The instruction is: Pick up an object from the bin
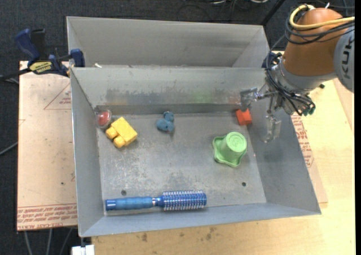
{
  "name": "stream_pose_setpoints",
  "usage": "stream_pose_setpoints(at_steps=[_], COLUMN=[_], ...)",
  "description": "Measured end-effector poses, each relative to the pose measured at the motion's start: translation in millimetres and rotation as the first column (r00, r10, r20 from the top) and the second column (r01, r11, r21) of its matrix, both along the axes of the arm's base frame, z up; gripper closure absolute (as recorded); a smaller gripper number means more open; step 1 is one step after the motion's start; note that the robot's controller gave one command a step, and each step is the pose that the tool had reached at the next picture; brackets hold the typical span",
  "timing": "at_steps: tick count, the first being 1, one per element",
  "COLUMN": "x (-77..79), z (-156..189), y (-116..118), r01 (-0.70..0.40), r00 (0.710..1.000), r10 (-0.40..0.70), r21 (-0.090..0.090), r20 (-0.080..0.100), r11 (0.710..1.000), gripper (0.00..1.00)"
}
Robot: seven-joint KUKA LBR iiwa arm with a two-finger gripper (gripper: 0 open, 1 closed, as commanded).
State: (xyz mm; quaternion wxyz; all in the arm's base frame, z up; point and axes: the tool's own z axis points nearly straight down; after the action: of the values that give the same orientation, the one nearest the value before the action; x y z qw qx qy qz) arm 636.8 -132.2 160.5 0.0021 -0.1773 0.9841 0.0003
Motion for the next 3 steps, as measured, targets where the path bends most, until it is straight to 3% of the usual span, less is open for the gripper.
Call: stream_pose_setpoints(at_steps=[1,2,3], x=[-2.3,-26.6,-25.5], z=[-93,-90,-89], y=[4,58,57], r01=[-0.279,-0.140,-0.138], r00=[0.960,0.990,0.990], r10=[0.279,0.140,0.138], r21=[0.002,0.001,-0.001], r20=[-0.006,-0.002,0.000], r11=[0.960,0.990,0.990], gripper=[0.00,0.00,1.00])
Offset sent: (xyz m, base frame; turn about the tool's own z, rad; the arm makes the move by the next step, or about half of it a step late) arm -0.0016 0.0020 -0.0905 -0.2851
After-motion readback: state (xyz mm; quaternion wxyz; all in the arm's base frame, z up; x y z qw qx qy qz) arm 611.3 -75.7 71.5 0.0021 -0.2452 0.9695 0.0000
